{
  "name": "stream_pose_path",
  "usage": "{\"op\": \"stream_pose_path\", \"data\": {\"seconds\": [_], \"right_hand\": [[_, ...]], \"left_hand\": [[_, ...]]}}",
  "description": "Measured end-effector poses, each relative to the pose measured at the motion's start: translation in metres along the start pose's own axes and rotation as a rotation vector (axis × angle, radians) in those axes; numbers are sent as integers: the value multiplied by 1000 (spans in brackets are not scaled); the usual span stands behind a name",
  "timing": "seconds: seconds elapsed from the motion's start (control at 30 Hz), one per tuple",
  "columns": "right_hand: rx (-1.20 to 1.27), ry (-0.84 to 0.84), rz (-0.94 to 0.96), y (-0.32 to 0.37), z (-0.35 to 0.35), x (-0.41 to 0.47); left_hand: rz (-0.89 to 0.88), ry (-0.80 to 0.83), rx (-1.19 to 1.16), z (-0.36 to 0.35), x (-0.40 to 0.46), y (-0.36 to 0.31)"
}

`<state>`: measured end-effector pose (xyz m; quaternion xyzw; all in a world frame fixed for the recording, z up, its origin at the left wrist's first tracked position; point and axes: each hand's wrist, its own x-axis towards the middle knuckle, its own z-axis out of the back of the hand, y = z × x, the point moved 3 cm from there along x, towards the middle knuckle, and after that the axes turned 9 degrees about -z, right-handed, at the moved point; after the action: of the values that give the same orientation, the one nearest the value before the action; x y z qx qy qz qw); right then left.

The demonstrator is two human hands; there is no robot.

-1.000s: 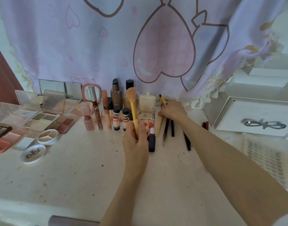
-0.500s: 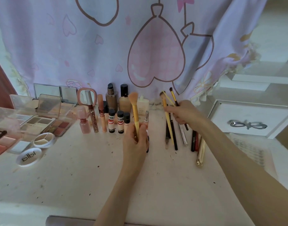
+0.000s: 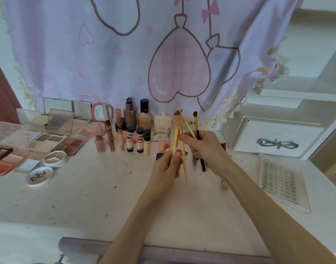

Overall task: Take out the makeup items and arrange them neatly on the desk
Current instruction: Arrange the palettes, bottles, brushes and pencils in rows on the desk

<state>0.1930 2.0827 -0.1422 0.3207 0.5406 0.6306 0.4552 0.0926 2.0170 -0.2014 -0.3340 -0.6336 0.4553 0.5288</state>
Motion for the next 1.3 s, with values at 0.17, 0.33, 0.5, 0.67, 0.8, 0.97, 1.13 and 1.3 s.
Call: {"op": "stream_pose_path", "data": {"seconds": [0.17, 0.33, 0.5, 0.67, 0.8, 0.97, 1.13, 1.3], "right_hand": [[-36, 5, 48, -4, 0, -6], [-150, -40, 189, -1, 19, -7], [-592, 225, 265, 13, 34, -12], [-714, 256, 215, 21, 33, -11], [-697, 143, 297, 23, 31, -11], [-141, -248, 216, 15, 44, -11], [-90, -146, 39, -8, 18, -14], [-88, 10, 74, -3, 6, -15]], "left_hand": [[15, 86, 60, -2, -3, 1], [146, -8, -433, 5, -1, 3], [418, -13, -712, 8, 1, 1], [516, 174, -566, 5, -4, 1], [387, 205, -552, 7, -4, -1], [246, 197, -598, 4, -4, -2], [168, 205, -522, 1, -5, -2], [128, 264, -361, -5, -9, -3]]}}
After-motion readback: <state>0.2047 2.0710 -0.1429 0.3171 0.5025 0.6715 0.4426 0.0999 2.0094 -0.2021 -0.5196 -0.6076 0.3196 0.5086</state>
